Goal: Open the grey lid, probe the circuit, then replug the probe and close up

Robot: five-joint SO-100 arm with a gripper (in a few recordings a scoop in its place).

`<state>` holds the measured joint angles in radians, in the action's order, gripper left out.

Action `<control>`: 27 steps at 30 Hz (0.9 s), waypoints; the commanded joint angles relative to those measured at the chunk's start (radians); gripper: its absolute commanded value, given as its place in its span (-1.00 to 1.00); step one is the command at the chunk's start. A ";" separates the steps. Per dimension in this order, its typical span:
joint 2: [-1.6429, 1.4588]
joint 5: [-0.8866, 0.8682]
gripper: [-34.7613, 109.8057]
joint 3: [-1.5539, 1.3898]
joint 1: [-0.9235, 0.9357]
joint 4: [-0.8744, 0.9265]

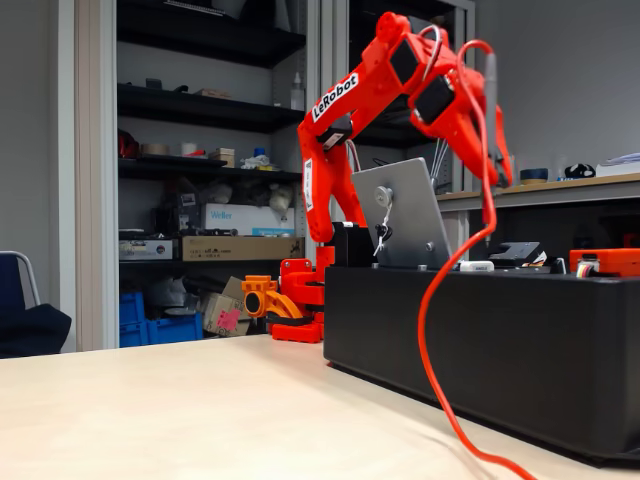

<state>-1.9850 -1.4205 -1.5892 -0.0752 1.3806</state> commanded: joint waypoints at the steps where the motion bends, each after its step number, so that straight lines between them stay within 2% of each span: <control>1: -0.115 0.009 -0.52 -0.069 0.002 -0.012; 27: -0.364 0.038 -0.52 -0.362 0.054 -0.054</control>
<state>-2.2994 -1.3729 -1.9328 -0.0199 1.3376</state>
